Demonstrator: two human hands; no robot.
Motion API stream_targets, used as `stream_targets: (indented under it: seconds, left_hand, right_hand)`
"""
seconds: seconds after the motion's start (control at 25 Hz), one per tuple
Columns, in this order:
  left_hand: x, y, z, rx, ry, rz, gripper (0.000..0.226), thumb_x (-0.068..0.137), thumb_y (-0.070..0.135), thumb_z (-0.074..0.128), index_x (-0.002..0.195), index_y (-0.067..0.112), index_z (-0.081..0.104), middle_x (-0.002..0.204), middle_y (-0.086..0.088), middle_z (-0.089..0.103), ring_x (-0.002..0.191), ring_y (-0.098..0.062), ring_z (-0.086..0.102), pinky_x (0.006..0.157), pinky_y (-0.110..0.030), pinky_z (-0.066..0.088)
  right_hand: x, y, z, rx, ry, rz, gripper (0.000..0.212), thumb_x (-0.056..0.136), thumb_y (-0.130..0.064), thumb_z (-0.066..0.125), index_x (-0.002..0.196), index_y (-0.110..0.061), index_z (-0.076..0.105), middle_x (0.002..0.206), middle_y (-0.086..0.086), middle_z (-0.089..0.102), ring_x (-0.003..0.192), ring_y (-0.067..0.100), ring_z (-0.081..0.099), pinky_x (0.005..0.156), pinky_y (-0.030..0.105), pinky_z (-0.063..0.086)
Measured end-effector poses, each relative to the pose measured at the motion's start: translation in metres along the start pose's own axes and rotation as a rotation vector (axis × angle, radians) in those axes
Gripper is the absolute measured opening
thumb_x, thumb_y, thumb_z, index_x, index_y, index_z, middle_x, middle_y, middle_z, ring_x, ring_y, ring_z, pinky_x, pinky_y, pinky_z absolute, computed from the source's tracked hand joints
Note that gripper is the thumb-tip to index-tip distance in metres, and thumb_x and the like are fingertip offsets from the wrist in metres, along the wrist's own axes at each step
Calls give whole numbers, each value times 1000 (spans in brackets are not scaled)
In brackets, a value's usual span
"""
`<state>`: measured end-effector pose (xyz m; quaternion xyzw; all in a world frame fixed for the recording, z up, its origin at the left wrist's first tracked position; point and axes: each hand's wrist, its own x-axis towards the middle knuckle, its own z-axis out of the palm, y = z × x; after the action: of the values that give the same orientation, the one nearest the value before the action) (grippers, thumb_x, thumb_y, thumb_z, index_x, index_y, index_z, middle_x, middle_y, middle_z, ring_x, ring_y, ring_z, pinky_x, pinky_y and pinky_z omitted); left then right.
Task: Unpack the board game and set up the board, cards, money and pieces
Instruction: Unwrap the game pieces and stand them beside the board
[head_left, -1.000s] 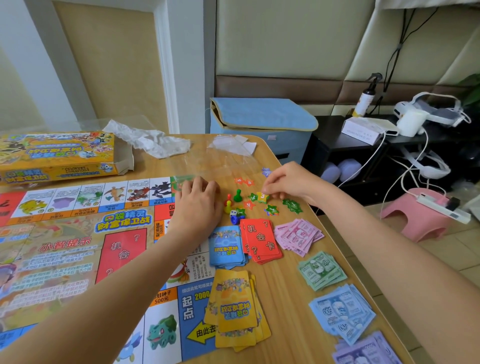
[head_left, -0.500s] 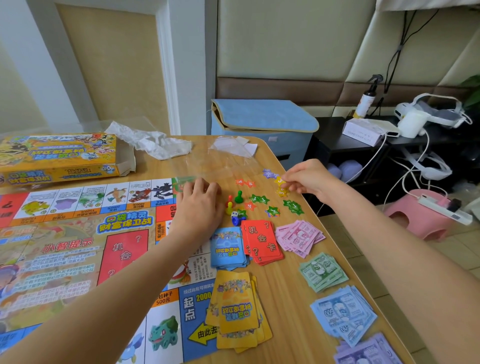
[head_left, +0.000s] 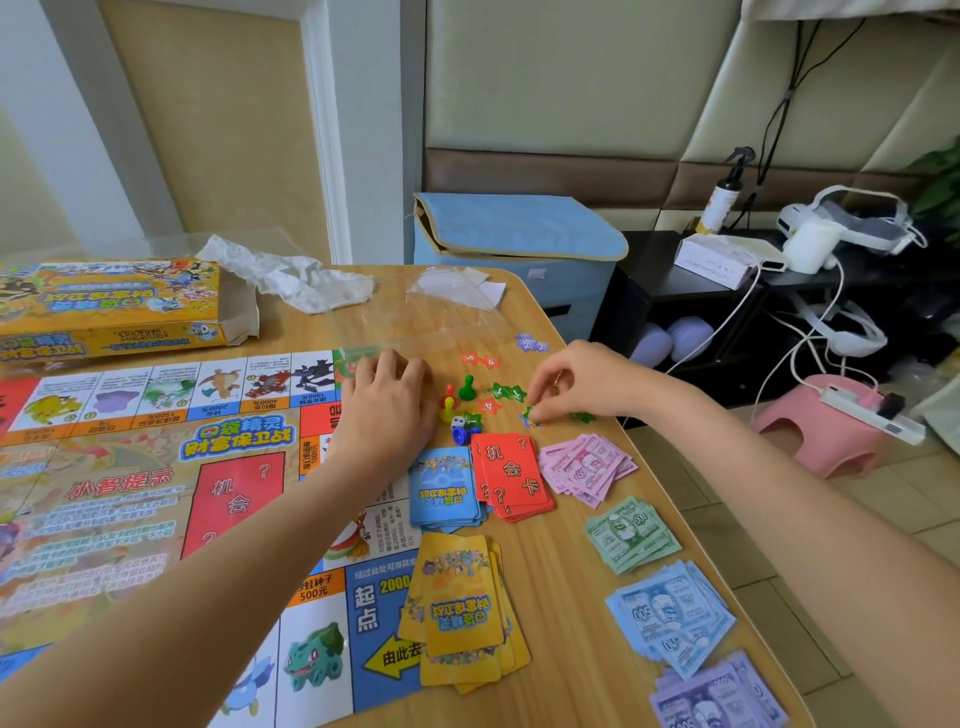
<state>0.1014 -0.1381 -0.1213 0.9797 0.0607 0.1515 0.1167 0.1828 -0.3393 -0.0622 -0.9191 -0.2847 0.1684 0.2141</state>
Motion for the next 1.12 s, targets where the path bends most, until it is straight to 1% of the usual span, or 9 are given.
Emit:
stream_targets:
  seconds: [0.16,0.28,0.4,0.48,0.68,0.8,0.88,0.96,1.12]
  left_hand:
    - [0,1,0,1,-3,-2,34,97,36,37,119,14,50,119,-8,46,112,-28,39,93,-36,30]
    - [0,2,-1,-5,17,-1,34,97,36,37,118,12,51,119,-9,47,110,-28,40,91,-36,30]
    - [-1,1,-1,7,7,-6,35,97,37,36,119,13,50,120,-8,46,111,-28,39,92,-35,30]
    - [0,1,0,11,5,-2,35,97,36,36,120,14,49,120,-8,45,111,-27,39,92,-35,29]
    - [0,0,0,-7,14,-1,34,97,37,37,118,13,51,119,-9,46,110,-28,40,92,-37,30]
    - [0,0,0,-3,12,-2,34,97,37,37,119,14,50,119,-8,46,111,-27,39,92,-36,30]
    - [0,0,0,-2,8,-6,34,97,36,37,119,14,50,119,-7,46,111,-27,39,93,-36,30]
    - [0,1,0,-1,12,-4,34,97,35,37,119,14,50,119,-8,46,111,-28,39,92,-36,29]
    - [-1,2,-1,-17,21,-5,34,97,35,38,119,12,51,119,-9,46,110,-29,39,92,-37,29]
  right_hand:
    - [5,3,4,17,12,-7,15,72,-13,79,80,-16,67,67,-11,57,54,-8,51,54,5,39]
    - [10,2,1,144,-29,19,15,75,-7,76,78,-18,66,71,-4,63,63,2,56,67,17,47]
    - [9,2,-8,346,82,45,6,81,-3,69,85,-8,67,62,-3,64,46,-2,50,51,12,41]
    - [6,8,-18,395,179,80,7,82,-2,67,88,-4,68,65,2,62,41,-2,45,46,10,36]
    - [-2,25,-17,273,85,148,7,80,-9,71,78,-15,69,74,3,66,59,8,49,49,14,36]
    - [2,26,-16,154,187,126,9,79,-17,74,73,-21,68,74,-10,64,70,2,55,68,21,43]
    - [7,15,-12,69,214,34,5,83,-17,69,81,-21,70,79,-13,63,74,1,54,75,22,42]
    - [12,0,-3,-21,118,-72,16,89,-12,60,93,-23,72,84,-17,59,78,4,54,71,21,43]
    - [22,-8,9,-130,51,-128,31,92,-3,50,105,-22,71,97,-8,59,91,12,56,82,26,44]
